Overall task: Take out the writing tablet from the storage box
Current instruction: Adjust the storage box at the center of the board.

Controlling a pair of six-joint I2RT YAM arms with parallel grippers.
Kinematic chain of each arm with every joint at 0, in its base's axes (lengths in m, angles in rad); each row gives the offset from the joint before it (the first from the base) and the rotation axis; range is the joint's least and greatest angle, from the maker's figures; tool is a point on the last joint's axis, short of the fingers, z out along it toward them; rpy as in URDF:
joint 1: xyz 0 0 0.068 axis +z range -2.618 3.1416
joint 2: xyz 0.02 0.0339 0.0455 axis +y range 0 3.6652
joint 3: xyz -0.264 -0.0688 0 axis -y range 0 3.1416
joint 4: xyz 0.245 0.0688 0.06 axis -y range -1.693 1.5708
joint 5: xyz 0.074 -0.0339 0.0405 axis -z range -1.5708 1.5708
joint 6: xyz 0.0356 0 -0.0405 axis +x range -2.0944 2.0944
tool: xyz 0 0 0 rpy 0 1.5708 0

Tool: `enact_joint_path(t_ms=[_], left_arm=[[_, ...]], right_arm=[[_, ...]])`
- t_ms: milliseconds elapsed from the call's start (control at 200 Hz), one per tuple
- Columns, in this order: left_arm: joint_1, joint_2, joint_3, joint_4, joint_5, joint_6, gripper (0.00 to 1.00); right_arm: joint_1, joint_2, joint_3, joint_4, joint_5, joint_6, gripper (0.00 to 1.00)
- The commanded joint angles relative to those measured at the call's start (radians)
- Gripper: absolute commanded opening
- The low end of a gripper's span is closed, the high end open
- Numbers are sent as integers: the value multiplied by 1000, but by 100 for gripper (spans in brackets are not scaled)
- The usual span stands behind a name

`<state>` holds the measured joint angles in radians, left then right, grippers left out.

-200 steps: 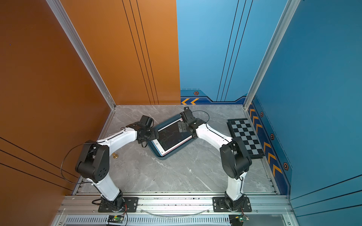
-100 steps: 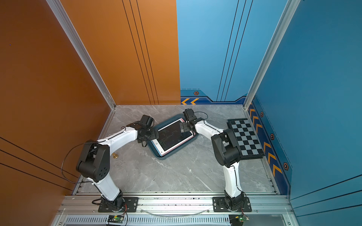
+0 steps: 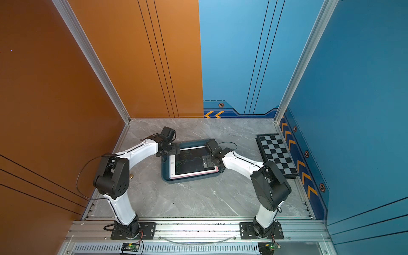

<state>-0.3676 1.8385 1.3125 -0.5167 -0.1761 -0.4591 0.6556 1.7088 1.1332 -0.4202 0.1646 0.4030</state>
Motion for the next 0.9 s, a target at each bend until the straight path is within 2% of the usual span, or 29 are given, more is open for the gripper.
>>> enact_joint_path(t_ms=[0,285,441,646,736,891], left_arm=[[-67,-2,25,45,117,5,98],[-68,-197,-62,44,-115,6,98],[-79,-273,-62,-1,-58,14,98],[-122,-274,-69,-38,113,-130,98],[-160,-250,-78,-37,112,-168,98],[-169,-189,-90,-37,111,-221,98]], right_arm=[[12,-32,5,64,-5,46,99],[-14,-53,15,64,61,48,99],[-18,-57,27,64,86,45,99],[-34,-27,59,64,98,39,99],[-41,-10,73,69,96,40,99],[-47,8,86,77,71,39,99]])
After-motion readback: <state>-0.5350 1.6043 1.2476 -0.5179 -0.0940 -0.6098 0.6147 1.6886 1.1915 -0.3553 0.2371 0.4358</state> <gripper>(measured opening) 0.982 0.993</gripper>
